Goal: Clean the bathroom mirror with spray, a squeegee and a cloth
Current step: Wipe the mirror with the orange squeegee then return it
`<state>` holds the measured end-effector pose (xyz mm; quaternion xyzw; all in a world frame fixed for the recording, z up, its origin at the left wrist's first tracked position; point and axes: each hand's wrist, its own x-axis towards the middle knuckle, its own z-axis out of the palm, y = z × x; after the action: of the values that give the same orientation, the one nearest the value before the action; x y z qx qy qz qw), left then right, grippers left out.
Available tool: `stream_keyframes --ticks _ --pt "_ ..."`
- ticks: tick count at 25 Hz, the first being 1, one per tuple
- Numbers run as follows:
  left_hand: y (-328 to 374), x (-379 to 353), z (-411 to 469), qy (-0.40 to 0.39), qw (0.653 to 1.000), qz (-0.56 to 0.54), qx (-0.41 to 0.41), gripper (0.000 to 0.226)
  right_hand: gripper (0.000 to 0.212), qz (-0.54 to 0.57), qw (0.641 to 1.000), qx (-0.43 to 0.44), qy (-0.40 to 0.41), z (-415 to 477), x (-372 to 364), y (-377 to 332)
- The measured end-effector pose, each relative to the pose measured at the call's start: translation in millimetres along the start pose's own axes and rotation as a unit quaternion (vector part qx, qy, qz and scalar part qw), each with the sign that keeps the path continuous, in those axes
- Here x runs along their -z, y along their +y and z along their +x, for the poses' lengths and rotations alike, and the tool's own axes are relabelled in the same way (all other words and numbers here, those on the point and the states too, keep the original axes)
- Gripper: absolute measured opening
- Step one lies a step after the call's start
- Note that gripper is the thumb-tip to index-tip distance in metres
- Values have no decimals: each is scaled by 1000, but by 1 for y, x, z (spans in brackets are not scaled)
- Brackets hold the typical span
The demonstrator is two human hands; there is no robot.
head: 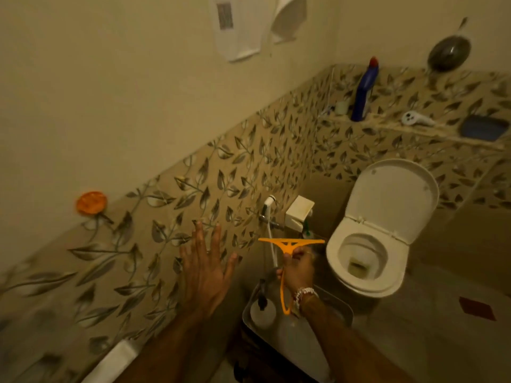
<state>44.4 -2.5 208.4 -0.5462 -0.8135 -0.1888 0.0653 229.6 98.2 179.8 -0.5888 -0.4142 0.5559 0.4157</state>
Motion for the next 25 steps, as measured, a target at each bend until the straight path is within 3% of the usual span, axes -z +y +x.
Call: stream_keyframes --ticks 3,5,9,13,25 --pt "-1 44 14 44 999 -7 -5 77 29 -22 993 101 -52 -18 -14 -53" --pt "-9 79 23 77 997 -20 -8 76 37 19 985 144 -96 -34 -30 -88" --pt "-27 150 26 158 987 -34 -1 75 38 126 961 162 -184 -71 -65 -141" --pt "-45 207 6 221 975 -14 0 73 42 164 937 167 -258 -120 -95 -175" --pt "-101 390 -76 345 919 191 6 75 22 222 827 307 -415 -281 -136 -291"
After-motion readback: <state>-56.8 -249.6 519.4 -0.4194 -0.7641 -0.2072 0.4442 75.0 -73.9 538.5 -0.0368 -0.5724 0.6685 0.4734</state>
